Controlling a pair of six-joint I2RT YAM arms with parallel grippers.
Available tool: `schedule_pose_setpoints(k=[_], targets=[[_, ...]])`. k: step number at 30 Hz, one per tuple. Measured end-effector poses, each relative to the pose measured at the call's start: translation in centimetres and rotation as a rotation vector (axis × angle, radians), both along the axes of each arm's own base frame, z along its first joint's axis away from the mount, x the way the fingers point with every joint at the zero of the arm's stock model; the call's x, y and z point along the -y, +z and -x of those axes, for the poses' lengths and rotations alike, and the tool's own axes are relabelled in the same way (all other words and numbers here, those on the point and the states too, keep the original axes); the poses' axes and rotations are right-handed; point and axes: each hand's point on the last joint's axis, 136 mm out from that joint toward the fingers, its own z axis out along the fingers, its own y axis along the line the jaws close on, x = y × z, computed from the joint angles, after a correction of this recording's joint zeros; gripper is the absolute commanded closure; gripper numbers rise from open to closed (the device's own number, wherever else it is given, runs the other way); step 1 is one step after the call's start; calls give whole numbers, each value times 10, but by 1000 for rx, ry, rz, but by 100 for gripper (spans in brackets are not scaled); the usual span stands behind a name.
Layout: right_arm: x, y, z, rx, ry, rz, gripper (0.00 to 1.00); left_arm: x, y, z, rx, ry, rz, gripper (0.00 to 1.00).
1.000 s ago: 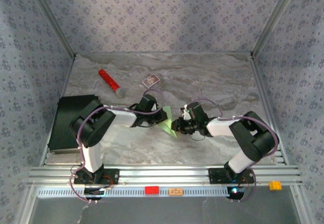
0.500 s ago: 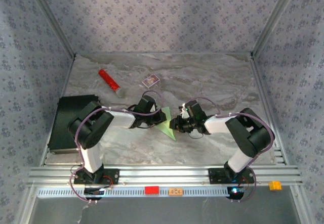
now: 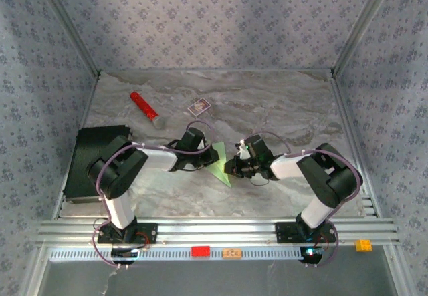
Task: Fold a paper plane with a square sheet of paper (pick it up from the middle)
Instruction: Fourth fold the wing at the center of the table.
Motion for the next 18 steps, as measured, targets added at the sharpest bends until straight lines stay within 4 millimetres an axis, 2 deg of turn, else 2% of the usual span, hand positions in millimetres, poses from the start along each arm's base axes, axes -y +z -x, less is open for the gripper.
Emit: schedule_pose_setpoints(k=[6,12,18], targets=[[0,-2,3,0,8,-17,93,-5,16,-1,37,22,13,81],[1,-1,2,0,9,-33,94,-6,42,-8,103,45,40,81],[2,-1,2,-7,10,-41,94,-7,38,-6,91,35,26,85]])
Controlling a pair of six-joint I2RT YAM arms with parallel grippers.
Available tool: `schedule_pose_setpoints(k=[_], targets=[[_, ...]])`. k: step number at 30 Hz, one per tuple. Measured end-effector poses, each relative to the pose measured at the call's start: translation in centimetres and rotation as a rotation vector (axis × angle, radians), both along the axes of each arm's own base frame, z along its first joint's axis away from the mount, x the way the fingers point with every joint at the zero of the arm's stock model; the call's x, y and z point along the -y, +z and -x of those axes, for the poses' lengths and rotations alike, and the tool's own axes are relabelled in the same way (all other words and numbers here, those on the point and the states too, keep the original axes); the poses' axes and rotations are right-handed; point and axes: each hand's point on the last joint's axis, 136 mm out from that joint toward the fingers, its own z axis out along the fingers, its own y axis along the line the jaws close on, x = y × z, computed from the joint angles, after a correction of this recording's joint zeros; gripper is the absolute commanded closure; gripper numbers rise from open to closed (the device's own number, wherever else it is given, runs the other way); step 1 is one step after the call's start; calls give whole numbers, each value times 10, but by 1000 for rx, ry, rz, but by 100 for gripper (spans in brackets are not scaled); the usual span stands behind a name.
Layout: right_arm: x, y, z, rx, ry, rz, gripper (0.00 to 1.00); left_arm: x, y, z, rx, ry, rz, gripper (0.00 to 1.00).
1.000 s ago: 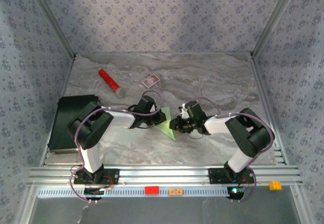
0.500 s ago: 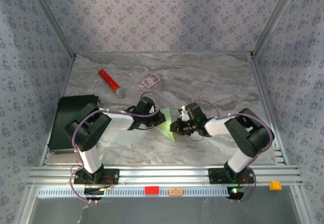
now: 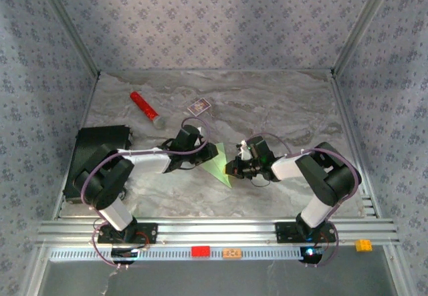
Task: Fold a paper plane with a square sheet of paper (pick it up from the middle)
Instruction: Fourth fold the wing at the center of the table.
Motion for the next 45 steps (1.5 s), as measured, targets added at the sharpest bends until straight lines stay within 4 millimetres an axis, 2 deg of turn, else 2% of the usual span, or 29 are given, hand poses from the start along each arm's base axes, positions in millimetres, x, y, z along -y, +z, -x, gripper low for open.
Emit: schedule_pose_setpoints(k=[14,23,31,37,45], targets=[[-1,-1,0,-28,17,-17,94,16,-19,-8,-40,-43,-13,87],[0,-1,1,-43,23,-26,90,11,-42,-7,-86,-39,-59,91],[-1,3,1,-45,27,-25,83,11,-43,-8,-86,-39,-58,92],[-1,3,12,-57,53,-4,82,11,-43,-8,-86,-39,-58,91],[4,-2,21,-56,55,15,91,11,-43,-8,-86,-39,-59,92]])
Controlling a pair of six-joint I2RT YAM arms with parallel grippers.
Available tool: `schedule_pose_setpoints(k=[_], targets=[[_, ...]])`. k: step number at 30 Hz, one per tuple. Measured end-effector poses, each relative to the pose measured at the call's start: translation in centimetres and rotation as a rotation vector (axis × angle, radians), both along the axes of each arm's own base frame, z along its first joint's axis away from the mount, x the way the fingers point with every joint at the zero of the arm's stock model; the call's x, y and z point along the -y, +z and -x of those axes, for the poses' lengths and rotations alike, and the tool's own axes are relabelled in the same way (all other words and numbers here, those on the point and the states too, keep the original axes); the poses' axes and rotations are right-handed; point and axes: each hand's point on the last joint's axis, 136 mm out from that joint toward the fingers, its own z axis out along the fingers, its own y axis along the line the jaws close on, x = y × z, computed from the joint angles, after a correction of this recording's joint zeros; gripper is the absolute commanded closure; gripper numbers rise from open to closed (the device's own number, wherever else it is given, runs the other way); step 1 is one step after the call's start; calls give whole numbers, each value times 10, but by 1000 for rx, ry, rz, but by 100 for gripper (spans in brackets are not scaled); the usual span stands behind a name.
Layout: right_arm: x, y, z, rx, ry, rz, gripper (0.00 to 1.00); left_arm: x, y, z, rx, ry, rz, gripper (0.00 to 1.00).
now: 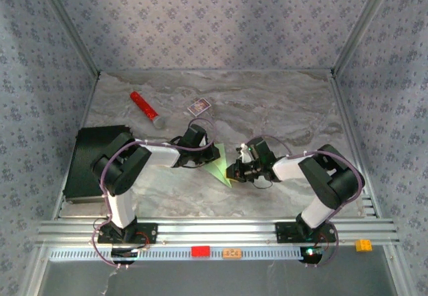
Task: Fold a paper plane with a square sheet of paper (pick it up from the middle)
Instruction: Fourth fold the wing at the center of the table.
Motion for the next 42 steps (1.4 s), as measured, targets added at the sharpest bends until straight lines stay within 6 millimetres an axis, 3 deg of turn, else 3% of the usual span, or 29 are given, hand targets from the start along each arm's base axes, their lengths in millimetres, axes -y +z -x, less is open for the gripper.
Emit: schedule_pose_setpoints(k=[8,16,26,37,42], targets=[[3,1,4,15,-1,-7,86,0,0,0,0,0,0,92],[10,-1,17,6,3,2,92,1,0,1,-4,-6,4,92],[10,0,19,19,6,-5,88,1,0,3,-7,-8,6,92],[15,-1,30,3,15,9,92,1,-1,4,-9,-11,14,92],[15,0,31,7,17,5,87,1,-1,4,-8,-11,16,92]])
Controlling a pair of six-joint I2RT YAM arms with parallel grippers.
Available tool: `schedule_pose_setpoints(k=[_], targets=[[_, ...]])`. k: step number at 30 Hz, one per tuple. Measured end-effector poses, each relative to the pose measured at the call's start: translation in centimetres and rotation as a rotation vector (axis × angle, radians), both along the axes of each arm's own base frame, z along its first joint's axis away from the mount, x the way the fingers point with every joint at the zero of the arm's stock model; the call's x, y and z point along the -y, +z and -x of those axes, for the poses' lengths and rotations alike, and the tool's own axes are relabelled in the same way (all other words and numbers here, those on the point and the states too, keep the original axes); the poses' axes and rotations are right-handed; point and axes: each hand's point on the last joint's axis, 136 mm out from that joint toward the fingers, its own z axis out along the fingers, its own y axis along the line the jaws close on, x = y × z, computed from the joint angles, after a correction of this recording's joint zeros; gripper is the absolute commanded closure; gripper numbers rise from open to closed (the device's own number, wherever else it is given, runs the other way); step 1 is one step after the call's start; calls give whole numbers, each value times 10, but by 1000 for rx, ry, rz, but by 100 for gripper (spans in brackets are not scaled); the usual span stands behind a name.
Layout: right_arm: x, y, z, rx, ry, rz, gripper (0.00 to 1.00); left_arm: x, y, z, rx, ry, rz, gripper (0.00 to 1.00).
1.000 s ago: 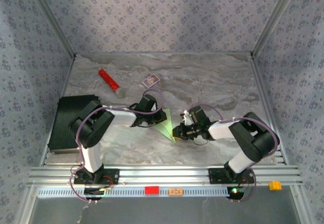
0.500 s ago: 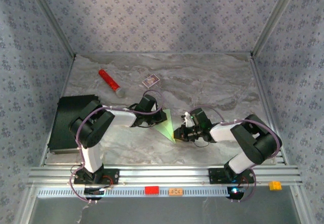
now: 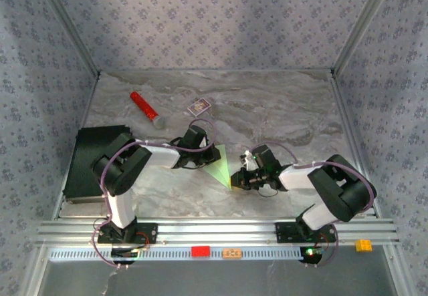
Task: Fold a paper plane with a square sheet of paper (pick it up from the middle)
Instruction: Fourth fold the wing at the center of the table.
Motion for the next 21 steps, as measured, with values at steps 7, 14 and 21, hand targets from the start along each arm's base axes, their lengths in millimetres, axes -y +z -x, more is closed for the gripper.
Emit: schedule_pose_setpoints(k=[7,14,21], targets=[[3,-2,8,-6,11,14,93,0,0,0,-2,0,1,92],[3,-2,9,3,13,20,92,0,0,1,-7,3,3,92],[4,-3,11,17,11,31,94,0,0,1,-9,1,4,92]])
